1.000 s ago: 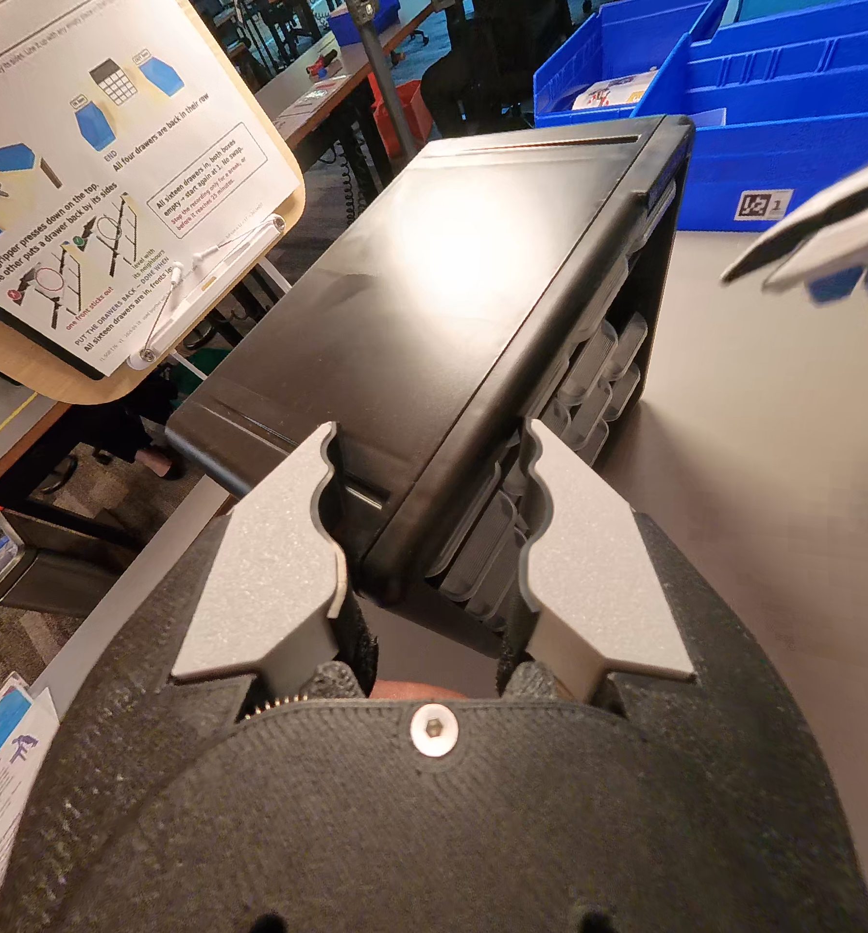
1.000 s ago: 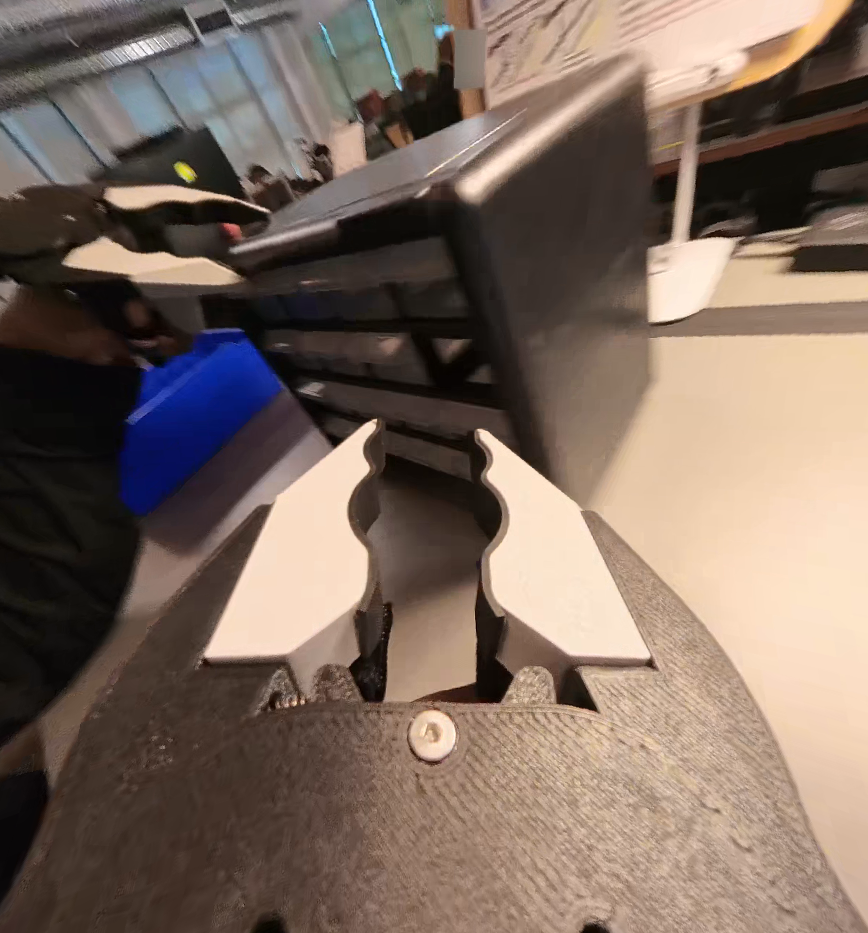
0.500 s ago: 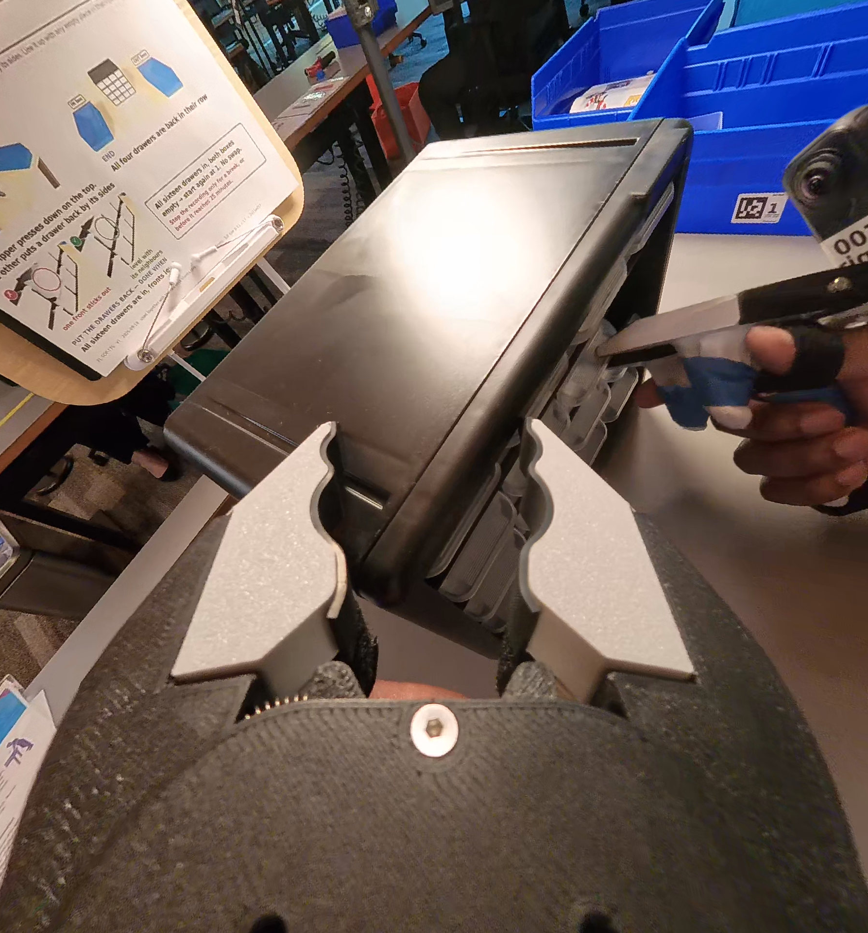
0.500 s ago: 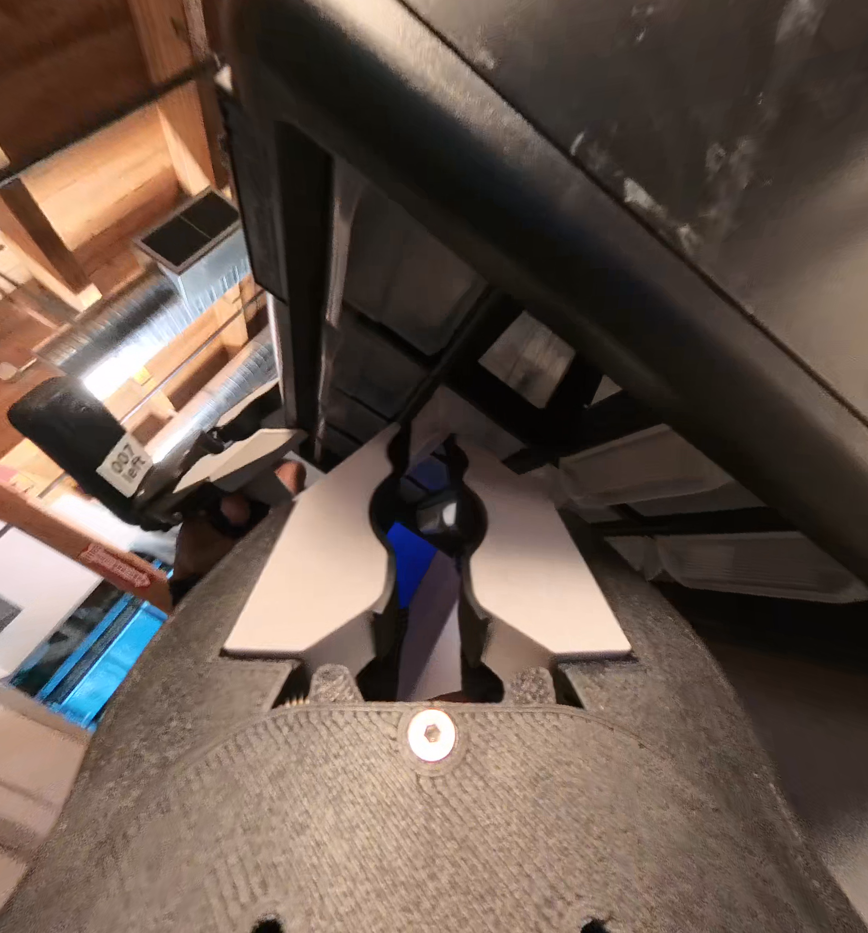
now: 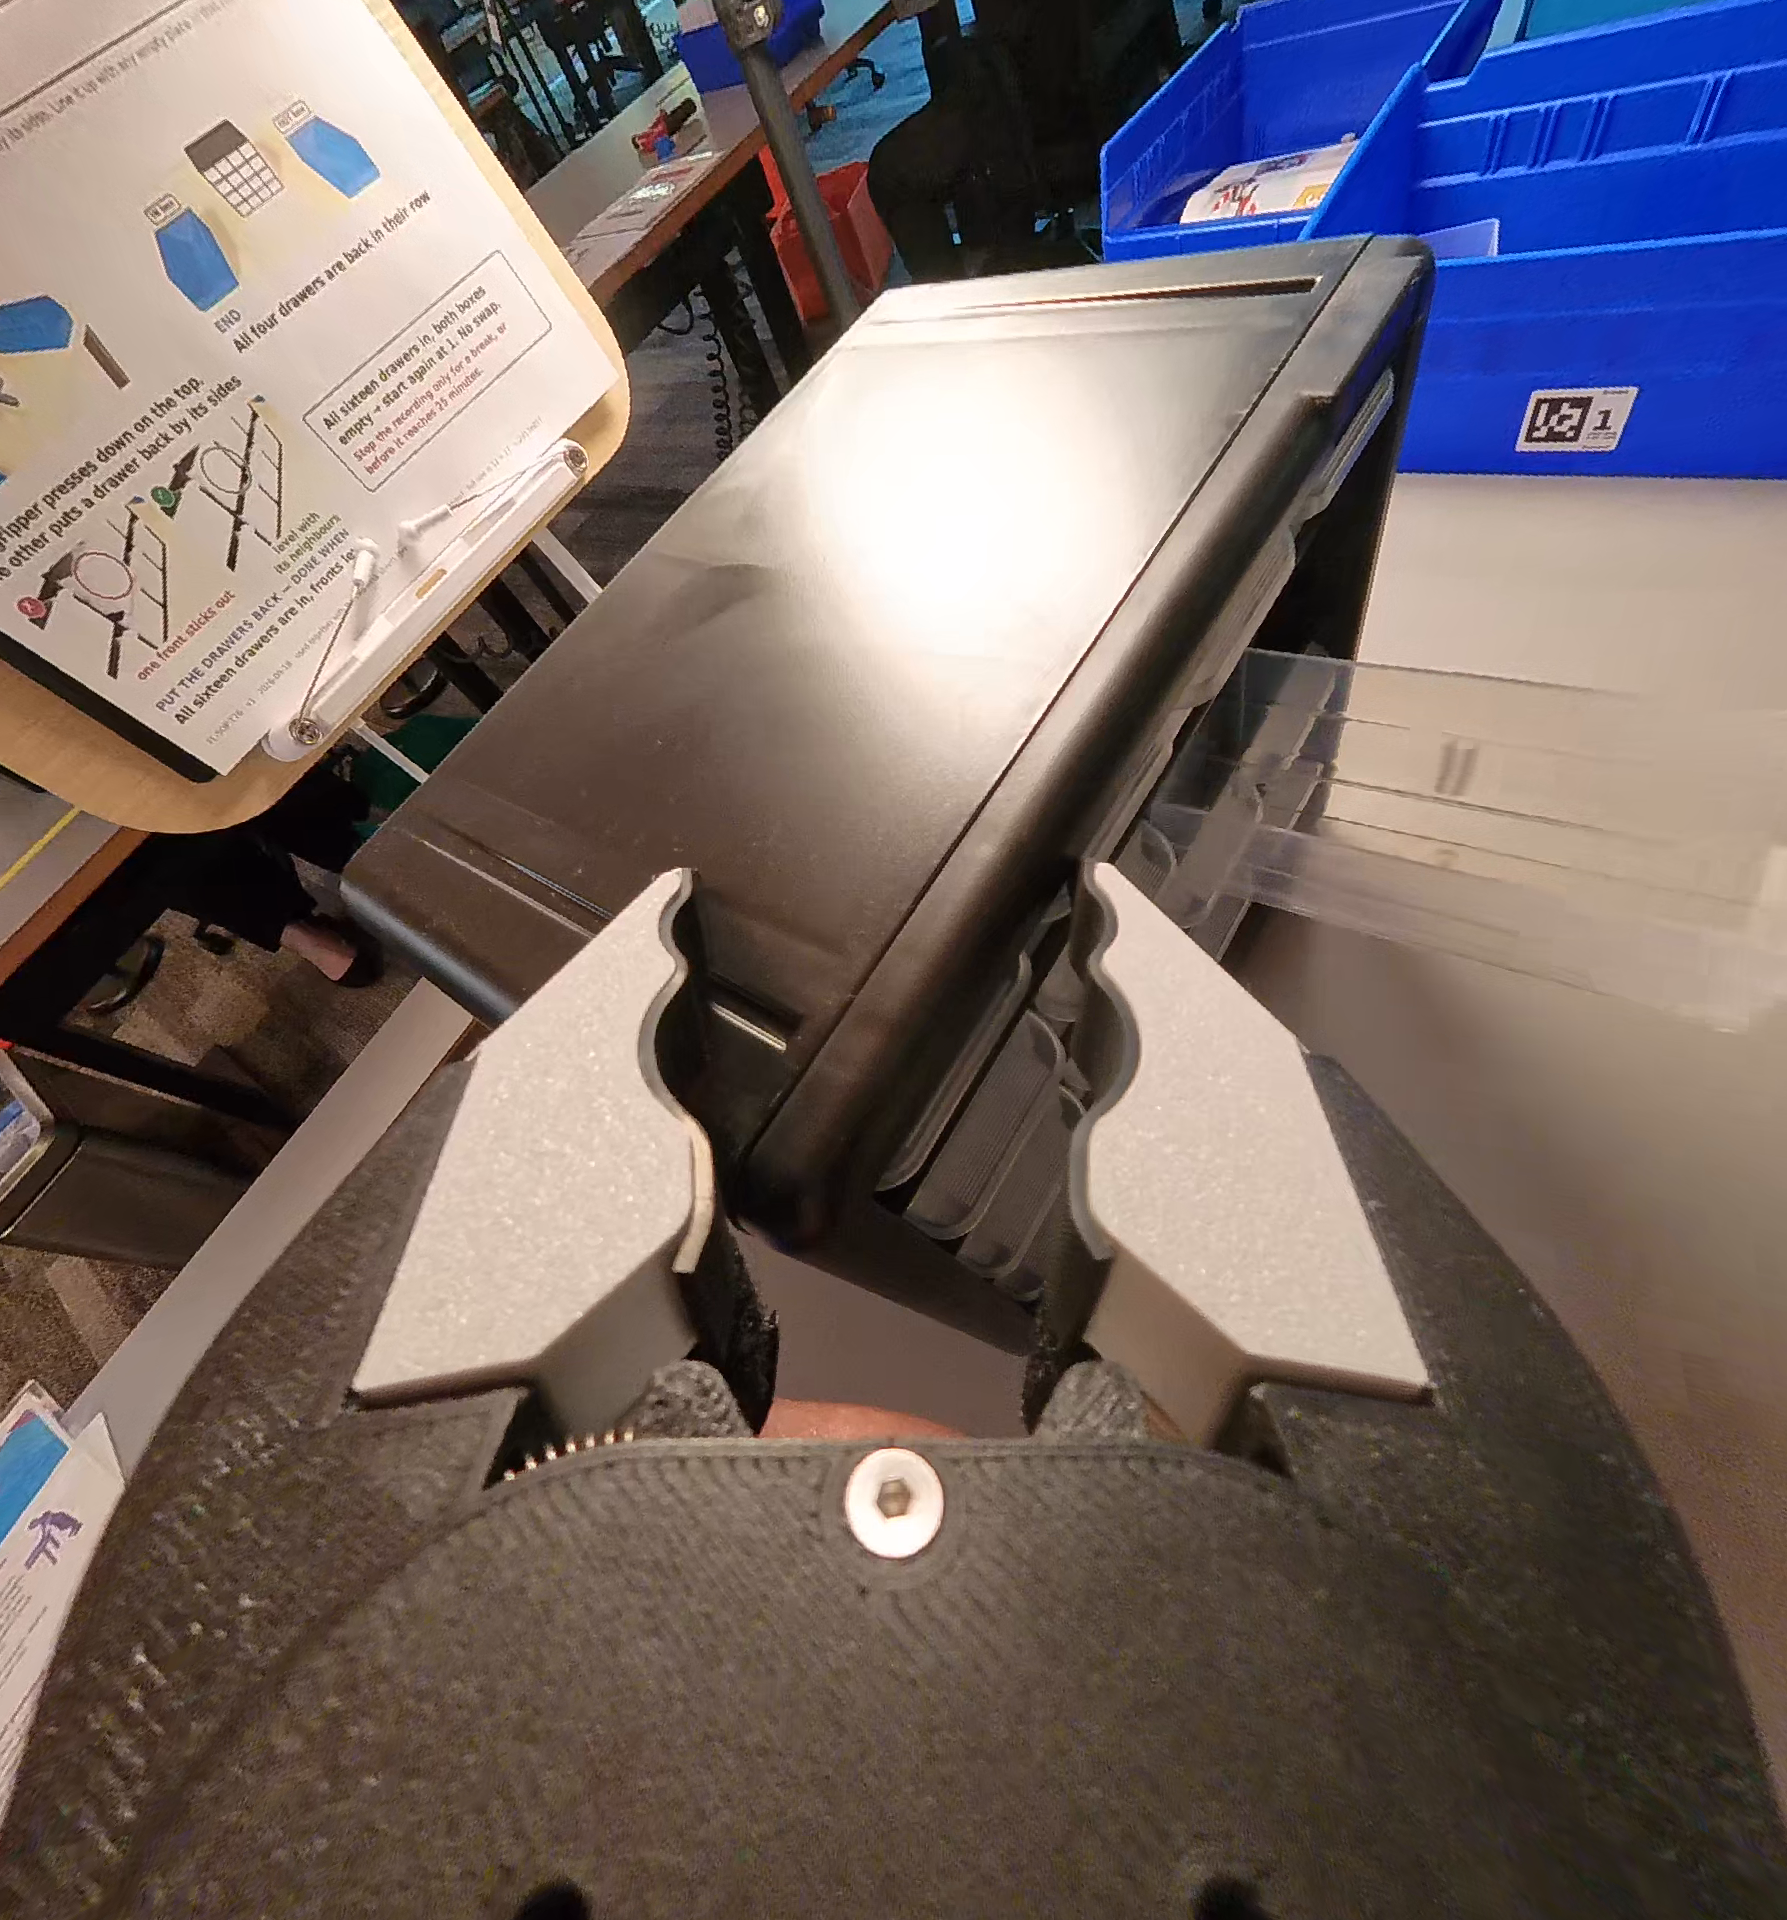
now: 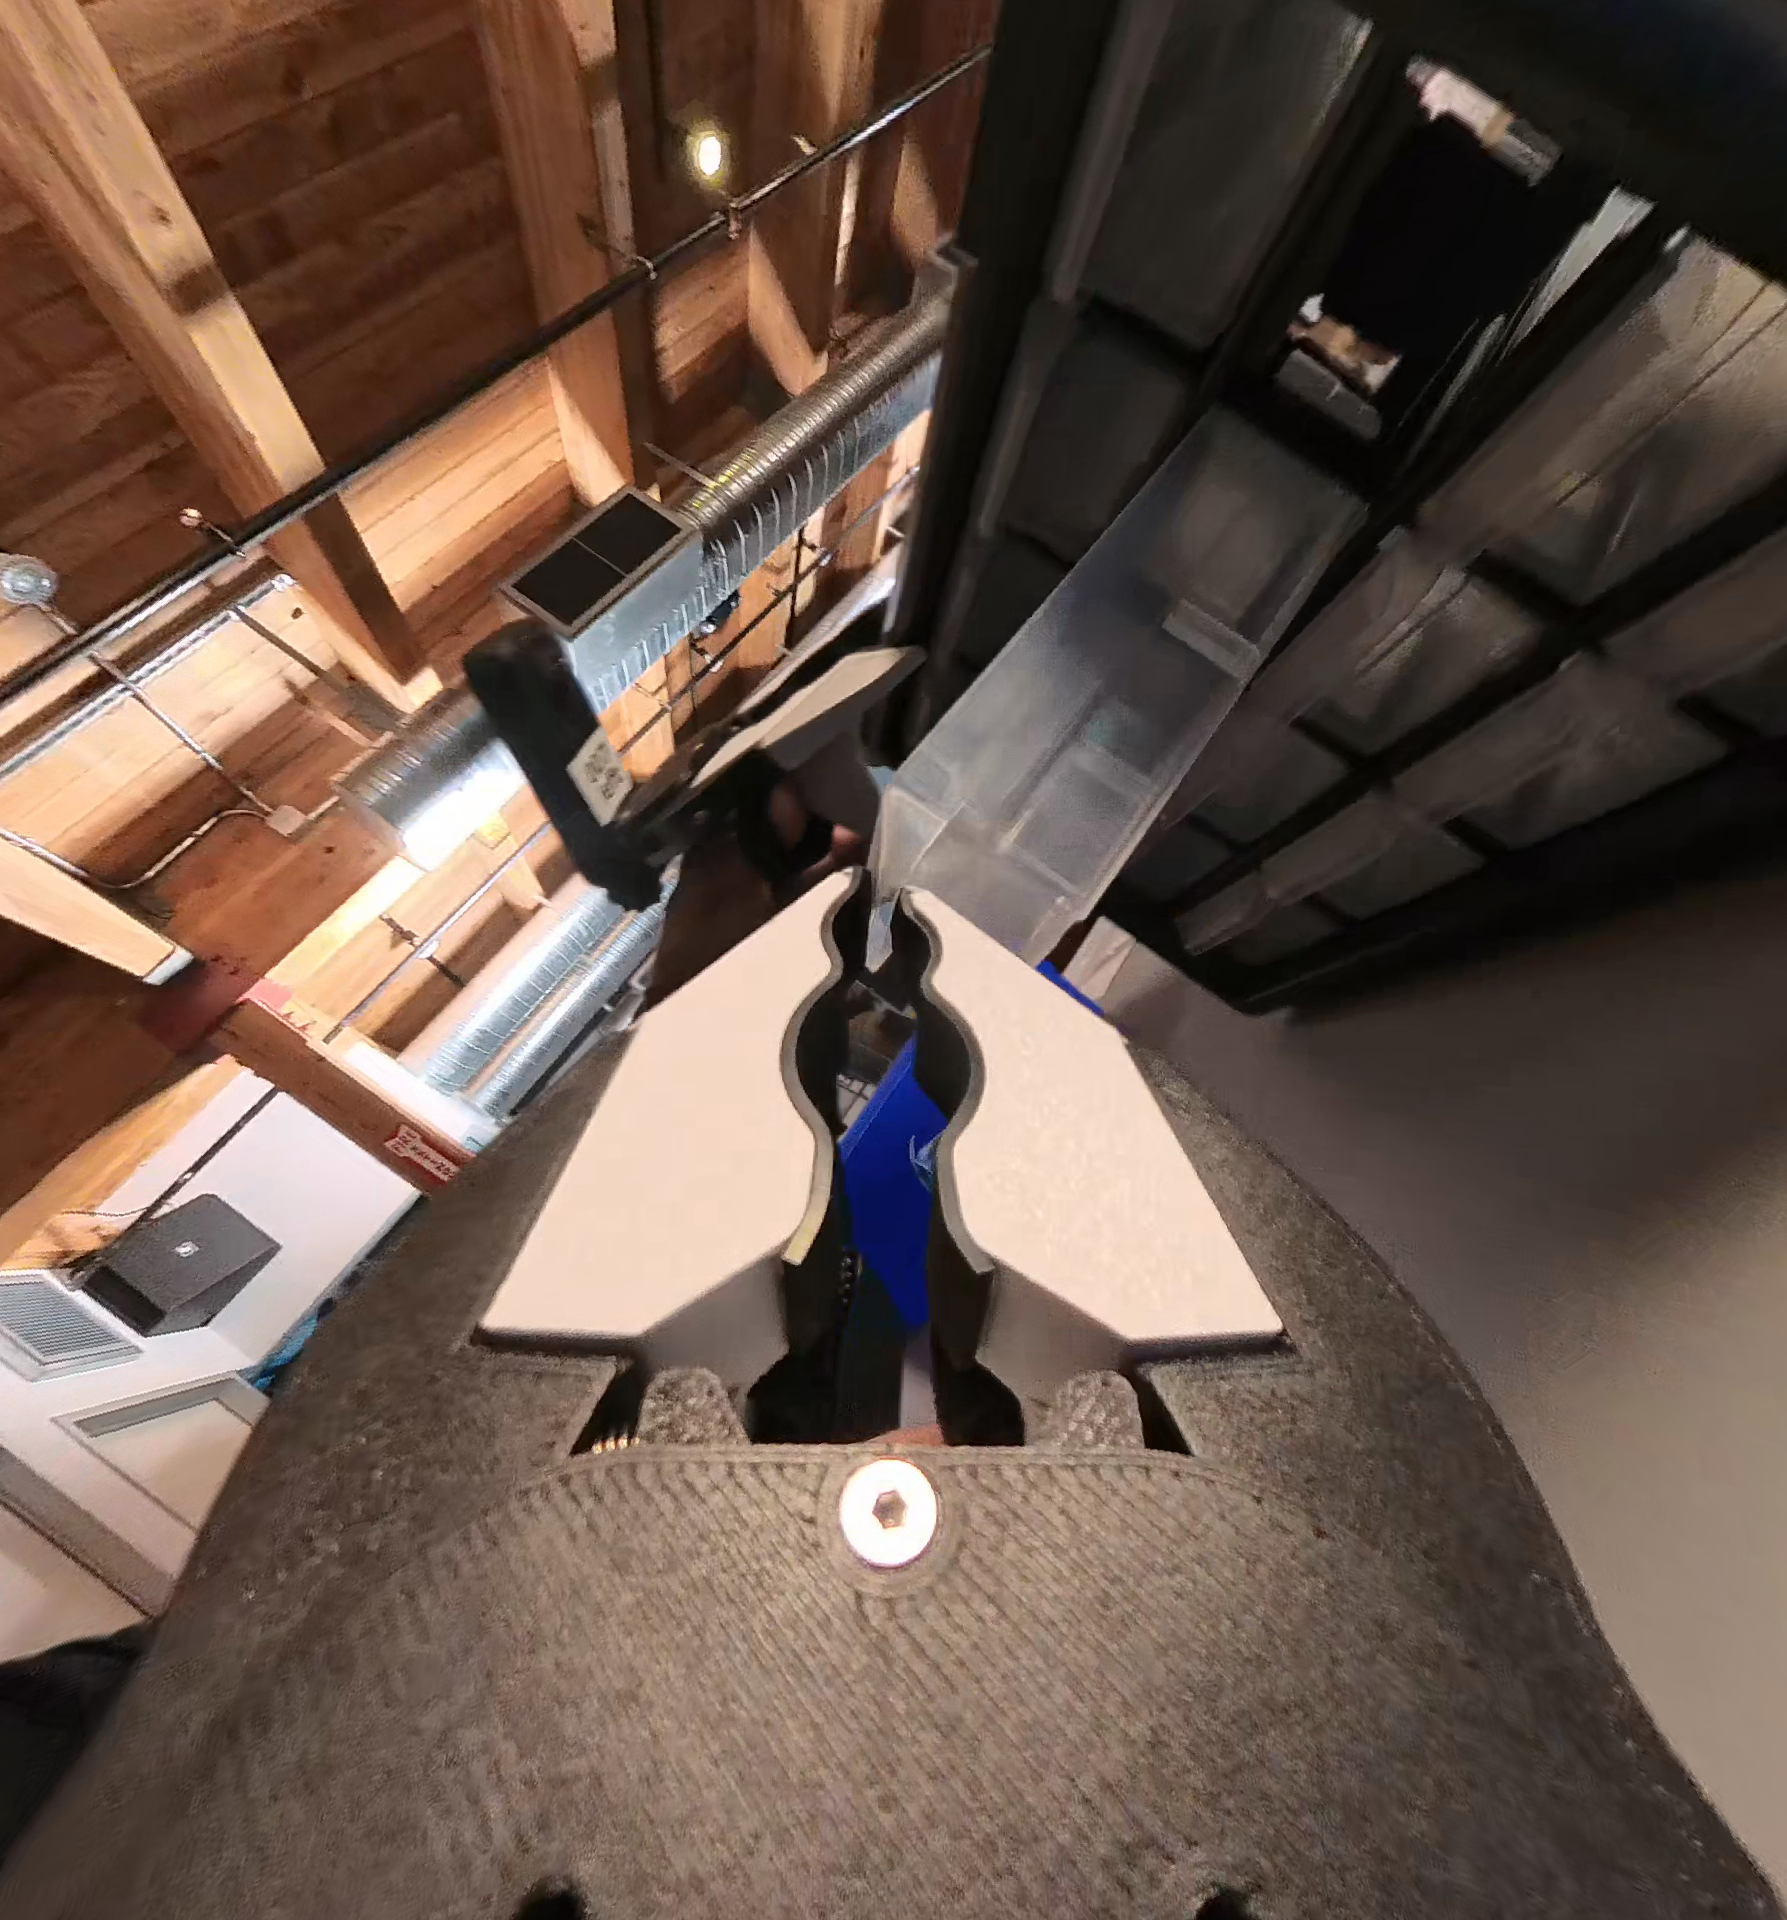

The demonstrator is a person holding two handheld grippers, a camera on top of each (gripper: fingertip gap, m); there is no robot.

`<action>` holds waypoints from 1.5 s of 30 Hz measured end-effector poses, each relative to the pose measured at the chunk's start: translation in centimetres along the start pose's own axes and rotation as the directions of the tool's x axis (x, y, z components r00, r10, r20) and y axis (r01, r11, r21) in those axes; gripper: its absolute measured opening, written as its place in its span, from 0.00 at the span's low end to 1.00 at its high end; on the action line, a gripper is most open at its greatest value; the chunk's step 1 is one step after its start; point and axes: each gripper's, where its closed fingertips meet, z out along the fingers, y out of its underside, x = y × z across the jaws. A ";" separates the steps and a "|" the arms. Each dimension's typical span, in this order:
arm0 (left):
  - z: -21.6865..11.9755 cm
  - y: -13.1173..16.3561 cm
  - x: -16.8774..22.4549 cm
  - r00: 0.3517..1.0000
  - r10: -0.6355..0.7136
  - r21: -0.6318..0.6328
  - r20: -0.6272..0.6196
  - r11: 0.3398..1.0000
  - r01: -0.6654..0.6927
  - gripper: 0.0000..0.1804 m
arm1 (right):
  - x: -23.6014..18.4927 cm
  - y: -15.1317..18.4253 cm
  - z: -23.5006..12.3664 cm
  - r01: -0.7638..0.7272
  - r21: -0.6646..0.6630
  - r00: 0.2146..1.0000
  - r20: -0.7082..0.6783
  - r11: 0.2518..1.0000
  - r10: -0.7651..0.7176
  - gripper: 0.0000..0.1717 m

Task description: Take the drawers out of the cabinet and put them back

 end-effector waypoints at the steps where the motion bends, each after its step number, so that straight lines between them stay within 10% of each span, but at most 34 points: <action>1: 0.0 0.0 0.0 1.000 0.000 0.000 0.000 1.000 0.000 0.39 | -0.5 0.2 -0.6 -0.005 0.006 1.000 0.009 1.000 0.005 0.02; 15: 0.1 0.0 0.0 1.000 0.006 -0.004 0.007 1.000 -0.006 0.39 | 1.5 3.4 -6.0 -0.116 -0.026 0.974 -0.197 0.993 0.109 0.02; 22: 0.1 0.0 0.0 1.000 0.006 -0.005 0.007 1.000 -0.006 0.39 | 2.4 8.7 -9.0 -0.157 -0.299 0.938 -0.342 0.941 0.048 0.31; 28: 0.0 0.0 0.1 1.000 0.006 -0.007 0.007 1.000 -0.006 0.39 | 1.1 11.8 -11.5 0.067 -0.567 0.942 -0.235 0.821 -0.239 0.28; 32: 0.0 0.0 0.1 1.000 0.007 -0.009 0.009 1.000 -0.007 0.39 | 0.1 8.8 -10.3 0.516 -0.622 0.753 0.002 0.588 -0.658 0.24; 38: 0.1 0.1 0.2 1.000 0.016 -0.013 0.011 1.000 -0.016 0.40 | 2.1 7.4 -8.9 0.789 -0.601 0.166 0.408 -0.127 -0.898 0.23; 45: 0.1 0.0 0.1 1.000 0.010 -0.009 0.004 1.000 -0.010 0.40 | 4.1 8.7 -9.3 0.750 -0.583 0.109 0.576 -0.314 -0.810 0.22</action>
